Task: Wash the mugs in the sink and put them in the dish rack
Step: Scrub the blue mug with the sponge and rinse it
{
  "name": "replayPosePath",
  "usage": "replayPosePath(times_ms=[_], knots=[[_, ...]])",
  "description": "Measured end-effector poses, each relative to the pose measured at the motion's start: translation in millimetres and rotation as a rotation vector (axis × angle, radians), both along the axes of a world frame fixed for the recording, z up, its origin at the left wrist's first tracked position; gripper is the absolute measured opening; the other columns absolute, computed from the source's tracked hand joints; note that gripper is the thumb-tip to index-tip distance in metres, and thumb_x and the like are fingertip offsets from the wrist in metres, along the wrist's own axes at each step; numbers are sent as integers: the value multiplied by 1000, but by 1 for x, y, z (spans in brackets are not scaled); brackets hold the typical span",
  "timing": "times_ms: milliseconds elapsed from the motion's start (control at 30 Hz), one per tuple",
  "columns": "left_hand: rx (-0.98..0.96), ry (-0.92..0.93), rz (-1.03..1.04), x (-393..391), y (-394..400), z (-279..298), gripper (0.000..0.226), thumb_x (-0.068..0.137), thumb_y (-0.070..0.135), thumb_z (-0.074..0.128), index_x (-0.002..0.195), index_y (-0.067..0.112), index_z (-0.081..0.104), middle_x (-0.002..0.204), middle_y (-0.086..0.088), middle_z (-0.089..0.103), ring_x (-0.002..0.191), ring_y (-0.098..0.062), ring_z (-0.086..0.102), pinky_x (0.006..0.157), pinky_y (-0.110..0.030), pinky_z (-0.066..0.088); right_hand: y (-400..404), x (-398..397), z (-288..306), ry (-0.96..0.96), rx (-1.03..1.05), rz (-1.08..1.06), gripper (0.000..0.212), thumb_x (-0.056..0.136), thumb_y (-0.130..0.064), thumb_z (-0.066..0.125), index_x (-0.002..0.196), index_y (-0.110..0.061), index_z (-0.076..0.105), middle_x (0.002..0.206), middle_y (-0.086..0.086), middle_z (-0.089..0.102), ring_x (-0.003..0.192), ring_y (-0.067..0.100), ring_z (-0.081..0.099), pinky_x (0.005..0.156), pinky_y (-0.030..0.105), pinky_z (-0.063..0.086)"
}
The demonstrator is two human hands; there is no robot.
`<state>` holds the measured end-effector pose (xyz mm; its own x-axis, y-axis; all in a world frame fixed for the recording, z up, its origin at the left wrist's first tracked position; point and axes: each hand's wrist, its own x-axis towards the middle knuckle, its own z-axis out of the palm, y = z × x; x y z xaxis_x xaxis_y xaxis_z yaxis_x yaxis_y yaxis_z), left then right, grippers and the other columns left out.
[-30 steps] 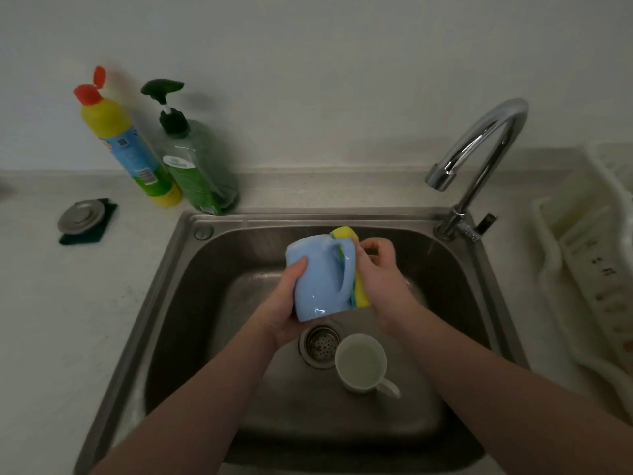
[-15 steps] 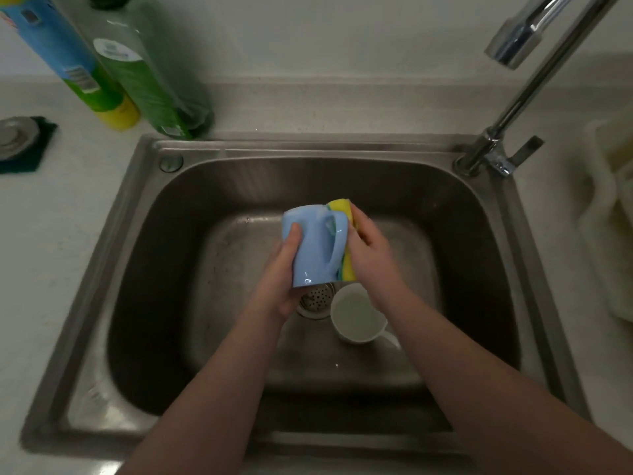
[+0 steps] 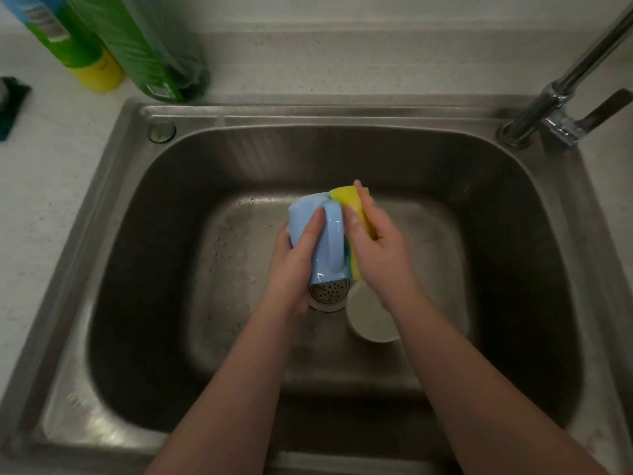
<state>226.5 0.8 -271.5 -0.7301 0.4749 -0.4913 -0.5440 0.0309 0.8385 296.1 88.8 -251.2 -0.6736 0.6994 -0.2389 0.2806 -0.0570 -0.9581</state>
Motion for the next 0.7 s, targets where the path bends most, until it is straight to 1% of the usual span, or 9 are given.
replayPosePath(times_ms=[67,133,267,367,400,467,533,633,700], knots=[[9,-18,-2,-3,1,-2,62,73,51,67,121,14,61,107,-8,72,92,-20,71,69,-33,55,2,-2,-3,-1,-28,10,47,91,-40,57,137,-43,44,139,-16,48,119,-4,47,105,24,41],[16,-57,-20,-4,2,-1,61,74,52,65,121,14,62,106,-9,73,93,-22,71,70,-33,55,6,-3,-3,-25,-76,1,44,91,-44,56,134,-42,49,135,-16,52,118,-2,51,101,25,44],[110,-103,-100,-6,2,3,54,87,54,53,125,16,60,109,-8,71,96,-23,70,71,-36,55,17,0,10,-14,-369,-95,28,93,-48,51,110,-31,65,104,-6,70,94,12,68,77,32,58],[149,-111,-123,-8,0,14,46,93,48,46,123,17,61,104,-4,73,91,-20,70,65,-32,55,15,2,17,6,-301,-83,19,94,-48,49,99,-38,65,99,-14,69,92,5,66,74,27,56],[151,-108,-123,-8,0,16,50,88,50,49,122,16,61,103,-5,73,89,-20,70,64,-32,55,13,2,17,26,-236,-77,18,94,-47,49,102,-41,64,104,-18,67,97,2,64,81,27,55],[134,-82,-127,-7,2,20,60,73,55,57,118,16,63,100,-7,73,86,-21,71,65,-34,56,8,2,18,38,-45,-24,32,93,-47,50,124,-44,56,123,-27,55,111,-5,53,95,24,47],[103,-58,-129,-5,3,23,62,65,57,60,113,18,64,97,-7,73,83,-20,71,68,-36,56,5,2,17,-12,127,34,46,92,-49,50,137,-46,41,122,-29,41,112,-9,42,97,17,38],[65,-58,-115,-5,4,22,64,72,59,68,119,16,63,105,-10,73,91,-24,71,72,-37,57,6,1,17,-10,109,17,48,93,-46,50,139,-43,40,121,-28,40,109,-13,39,88,8,33],[60,-52,-99,-6,5,21,66,71,58,67,121,16,63,109,-11,72,96,-27,70,73,-37,57,6,0,15,-1,42,4,44,93,-45,50,137,-41,45,129,-26,45,111,-10,44,90,11,37]])
